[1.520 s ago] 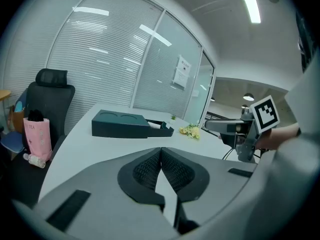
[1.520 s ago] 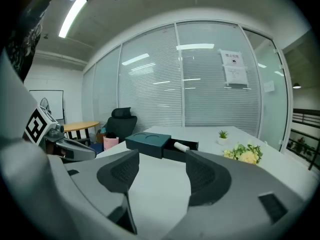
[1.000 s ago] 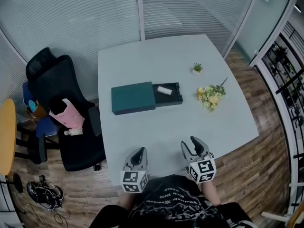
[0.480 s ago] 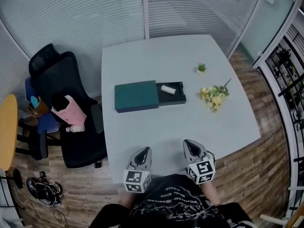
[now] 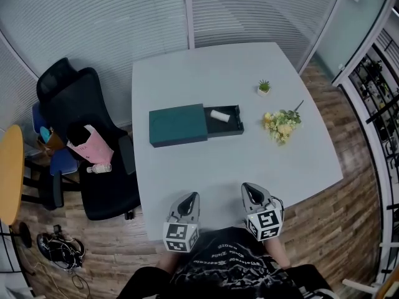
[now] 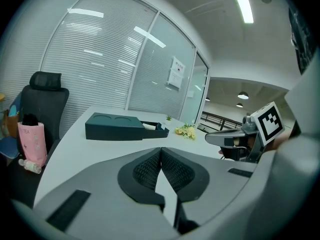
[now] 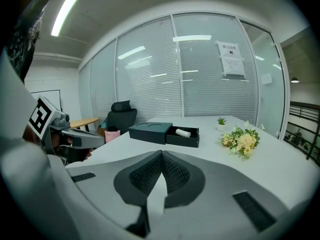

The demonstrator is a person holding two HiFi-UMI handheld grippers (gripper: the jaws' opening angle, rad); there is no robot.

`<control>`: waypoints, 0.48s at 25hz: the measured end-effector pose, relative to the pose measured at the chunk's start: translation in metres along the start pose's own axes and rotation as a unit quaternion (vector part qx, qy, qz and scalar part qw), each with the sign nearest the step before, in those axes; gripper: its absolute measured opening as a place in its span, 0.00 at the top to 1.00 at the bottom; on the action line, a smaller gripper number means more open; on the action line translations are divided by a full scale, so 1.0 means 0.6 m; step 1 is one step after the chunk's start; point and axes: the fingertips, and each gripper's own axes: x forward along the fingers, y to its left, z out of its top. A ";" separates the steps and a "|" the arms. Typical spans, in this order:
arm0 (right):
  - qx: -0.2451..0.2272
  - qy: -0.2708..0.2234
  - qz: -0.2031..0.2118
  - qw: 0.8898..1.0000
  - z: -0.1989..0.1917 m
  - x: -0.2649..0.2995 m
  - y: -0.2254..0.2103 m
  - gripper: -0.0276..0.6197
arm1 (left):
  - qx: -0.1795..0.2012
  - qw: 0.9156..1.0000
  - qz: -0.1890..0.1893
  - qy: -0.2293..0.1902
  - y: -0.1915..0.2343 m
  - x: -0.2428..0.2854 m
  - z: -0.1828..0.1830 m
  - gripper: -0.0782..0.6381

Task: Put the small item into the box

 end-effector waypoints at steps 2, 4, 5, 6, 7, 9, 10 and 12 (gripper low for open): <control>-0.001 0.000 -0.001 1.000 0.001 0.002 -0.003 0.95 | 0.001 1.000 0.000 0.000 0.000 0.002 0.001 0.86; -0.002 0.000 -0.003 1.000 0.003 0.004 -0.006 0.95 | 0.001 1.000 0.000 -0.001 0.000 0.004 0.002 0.86; -0.003 0.000 -0.004 1.000 0.004 0.005 -0.007 0.95 | 0.001 1.000 0.000 0.000 0.000 0.005 0.002 0.86; -0.004 0.001 -0.004 1.000 0.004 0.006 -0.008 0.95 | 0.000 1.000 0.000 0.001 0.000 0.006 0.002 0.86; -0.005 0.002 -0.005 1.000 0.005 0.007 -0.010 0.95 | 0.000 1.000 0.001 0.002 0.000 0.007 0.003 0.86; -0.008 0.003 -0.004 1.000 0.006 0.010 -0.011 0.95 | 0.000 1.000 0.002 0.002 0.001 0.009 0.003 0.86; -0.009 0.004 -0.004 1.000 0.006 0.012 -0.012 0.95 | 0.000 1.000 0.002 0.003 0.001 0.010 0.003 0.86; -0.011 0.005 -0.003 1.000 0.007 0.016 -0.013 0.95 | 0.000 1.000 0.003 0.003 0.004 0.012 0.003 0.86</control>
